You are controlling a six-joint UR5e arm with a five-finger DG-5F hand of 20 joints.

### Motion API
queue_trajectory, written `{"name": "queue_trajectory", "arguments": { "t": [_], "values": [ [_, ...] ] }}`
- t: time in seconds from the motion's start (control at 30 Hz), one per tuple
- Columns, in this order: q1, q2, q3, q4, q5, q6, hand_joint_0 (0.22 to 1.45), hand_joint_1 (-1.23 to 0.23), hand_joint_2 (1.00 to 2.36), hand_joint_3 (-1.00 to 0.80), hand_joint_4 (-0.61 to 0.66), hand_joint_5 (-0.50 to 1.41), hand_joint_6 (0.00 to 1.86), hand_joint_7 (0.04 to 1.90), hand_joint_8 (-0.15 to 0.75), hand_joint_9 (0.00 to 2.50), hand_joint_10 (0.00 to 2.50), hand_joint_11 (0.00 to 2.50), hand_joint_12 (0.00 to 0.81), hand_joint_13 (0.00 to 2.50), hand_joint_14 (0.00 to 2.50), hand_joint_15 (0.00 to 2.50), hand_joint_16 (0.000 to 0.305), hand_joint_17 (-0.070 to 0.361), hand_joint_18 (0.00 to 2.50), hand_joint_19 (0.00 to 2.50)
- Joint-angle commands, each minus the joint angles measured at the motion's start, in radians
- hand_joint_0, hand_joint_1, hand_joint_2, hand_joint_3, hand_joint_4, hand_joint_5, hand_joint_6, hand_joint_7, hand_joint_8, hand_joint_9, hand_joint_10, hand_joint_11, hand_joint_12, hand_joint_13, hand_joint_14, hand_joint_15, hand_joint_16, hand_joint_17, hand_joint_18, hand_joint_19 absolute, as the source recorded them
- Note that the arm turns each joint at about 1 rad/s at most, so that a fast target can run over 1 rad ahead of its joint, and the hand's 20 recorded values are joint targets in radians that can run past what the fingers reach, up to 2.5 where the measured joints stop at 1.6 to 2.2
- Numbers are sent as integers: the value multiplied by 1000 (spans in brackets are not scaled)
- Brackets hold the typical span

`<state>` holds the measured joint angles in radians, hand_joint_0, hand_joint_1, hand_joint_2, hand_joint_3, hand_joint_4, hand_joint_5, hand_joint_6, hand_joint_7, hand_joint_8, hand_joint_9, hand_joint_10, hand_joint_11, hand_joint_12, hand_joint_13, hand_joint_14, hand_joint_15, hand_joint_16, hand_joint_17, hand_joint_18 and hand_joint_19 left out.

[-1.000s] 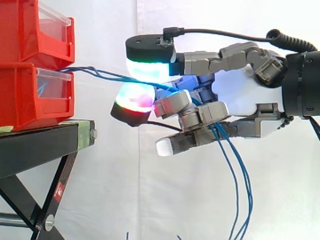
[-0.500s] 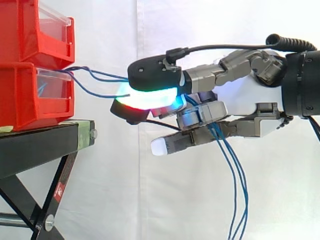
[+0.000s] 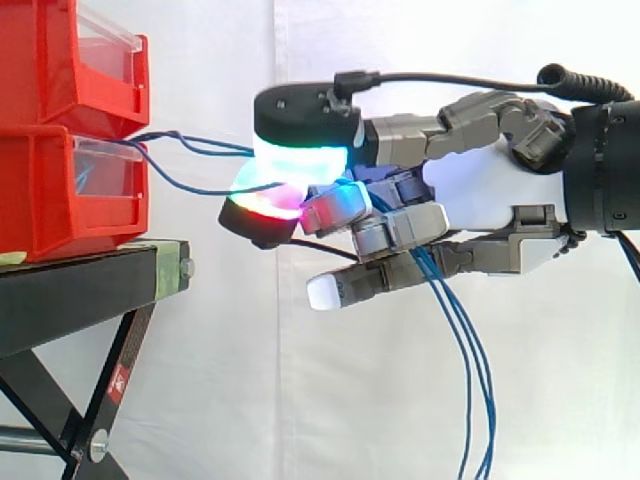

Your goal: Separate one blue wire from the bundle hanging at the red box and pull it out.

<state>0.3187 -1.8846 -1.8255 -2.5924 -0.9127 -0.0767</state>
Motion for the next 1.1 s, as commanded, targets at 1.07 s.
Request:
{"name": "queue_trajectory", "arguments": {
  "t": [1.07],
  "values": [
    [-1, -1, 0, 0, 0, 0, 734, -914, 1023, -224, 268, -245, 871, 1029, 328, 694, 694, 1567, 303, 911, 1138, 1516, 33, 75, 715, 744]
  ]
}}
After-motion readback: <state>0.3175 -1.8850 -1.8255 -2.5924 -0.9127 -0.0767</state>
